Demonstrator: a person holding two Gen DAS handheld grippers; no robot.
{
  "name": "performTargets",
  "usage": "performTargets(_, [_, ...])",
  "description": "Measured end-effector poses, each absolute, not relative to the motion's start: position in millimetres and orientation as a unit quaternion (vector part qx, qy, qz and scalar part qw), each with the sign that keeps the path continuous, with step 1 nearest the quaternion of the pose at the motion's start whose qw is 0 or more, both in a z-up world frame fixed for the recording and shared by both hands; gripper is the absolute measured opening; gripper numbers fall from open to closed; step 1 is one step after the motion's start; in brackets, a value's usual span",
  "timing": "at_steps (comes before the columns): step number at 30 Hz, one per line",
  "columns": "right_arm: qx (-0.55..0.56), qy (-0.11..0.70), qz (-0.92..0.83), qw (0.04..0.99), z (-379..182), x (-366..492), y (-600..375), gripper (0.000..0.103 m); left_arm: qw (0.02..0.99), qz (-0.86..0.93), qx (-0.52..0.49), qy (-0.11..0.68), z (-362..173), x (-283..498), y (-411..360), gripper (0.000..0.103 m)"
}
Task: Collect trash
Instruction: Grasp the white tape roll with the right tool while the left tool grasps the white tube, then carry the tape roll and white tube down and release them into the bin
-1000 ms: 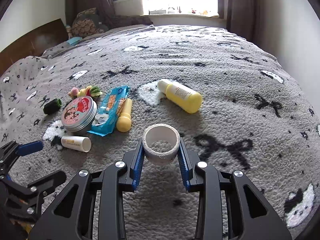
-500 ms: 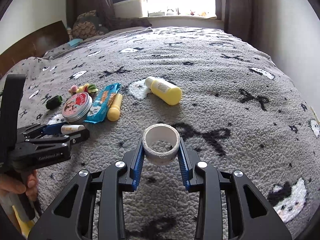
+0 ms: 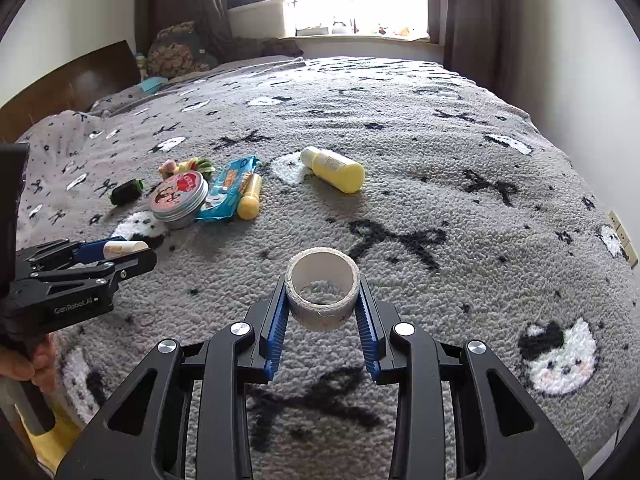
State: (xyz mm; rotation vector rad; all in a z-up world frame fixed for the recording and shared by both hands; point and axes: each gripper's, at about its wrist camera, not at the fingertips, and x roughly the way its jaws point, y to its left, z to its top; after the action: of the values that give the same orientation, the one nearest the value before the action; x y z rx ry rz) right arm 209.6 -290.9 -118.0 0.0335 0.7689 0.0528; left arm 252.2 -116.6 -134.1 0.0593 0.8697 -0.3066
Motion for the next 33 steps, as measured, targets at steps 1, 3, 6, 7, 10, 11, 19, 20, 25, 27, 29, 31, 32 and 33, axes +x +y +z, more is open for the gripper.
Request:
performTargets(1, [0.016, 0.374, 0.026, 0.927, -116.2, 206.0, -289.3, 0.033, 0.897, -0.149, 0.03, 0.415, -131.0, 246.1, -115.4, 0.052])
performTargets(3, [0.016, 0.37, 0.027, 0.929, -111.8, 197.4, -285.0, 0.033, 0.9, -0.154, 0.031, 0.407, -124.3, 231.6, -111.7, 0.052])
performTargets(6, [0.016, 0.362, 0.03, 0.931, -104.4, 182.7, -278.4, 0.033, 0.903, -0.158, 0.036, 0.398, -116.8, 212.1, -105.7, 0.052])
performTargets(7, [0.015, 0.36, 0.03, 0.932, -102.0, 178.0, -276.2, 0.033, 0.903, -0.16, 0.036, 0.396, -114.9, 206.5, -103.5, 0.052])
performTargets(10, [0.016, 0.353, 0.035, 0.935, -94.5, 161.8, -268.2, 0.033, 0.906, -0.164, 0.038, 0.389, -109.6, 185.5, -96.5, 0.052])
performTargets(11, [0.015, 0.35, 0.038, 0.936, -92.2, 155.2, -264.7, 0.033, 0.907, -0.164, 0.037, 0.386, -108.0, 177.6, -93.3, 0.052])
performTargets(19, [0.016, 0.339, 0.059, 0.939, -85.5, 110.6, -238.7, 0.033, 0.915, -0.166, 0.033, 0.366, -97.4, 118.6, -70.8, 0.052])
performTargets(20, [0.015, 0.338, 0.063, 0.939, -85.0, 104.9, -235.5, 0.033, 0.916, -0.166, 0.033, 0.363, -96.6, 112.2, -69.0, 0.052])
performTargets(25, [0.017, 0.335, 0.068, 0.94, -84.7, 79.0, -225.2, 0.033, 0.919, -0.168, 0.031, 0.357, -94.2, 83.3, -59.6, 0.052])
performTargets(27, [0.02, 0.336, 0.067, 0.939, -86.4, 71.2, -223.7, 0.033, 0.919, -0.166, 0.03, 0.355, -94.6, 73.2, -56.5, 0.052])
performTargets(29, [0.023, 0.338, 0.066, 0.938, -89.0, 63.6, -222.9, 0.033, 0.92, -0.164, 0.03, 0.356, -96.6, 64.3, -53.6, 0.052])
performTargets(31, [0.028, 0.343, 0.065, 0.937, -93.1, 55.6, -222.2, 0.033, 0.919, -0.164, 0.031, 0.359, -100.5, 56.7, -51.2, 0.052])
performTargets(32, [0.03, 0.346, 0.065, 0.936, -95.3, 52.3, -222.0, 0.033, 0.917, -0.164, 0.031, 0.362, -103.8, 52.6, -50.2, 0.052])
performTargets(33, [0.034, 0.35, 0.066, 0.934, -98.7, 48.6, -222.1, 0.033, 0.915, -0.164, 0.031, 0.366, -107.3, 48.8, -49.0, 0.052])
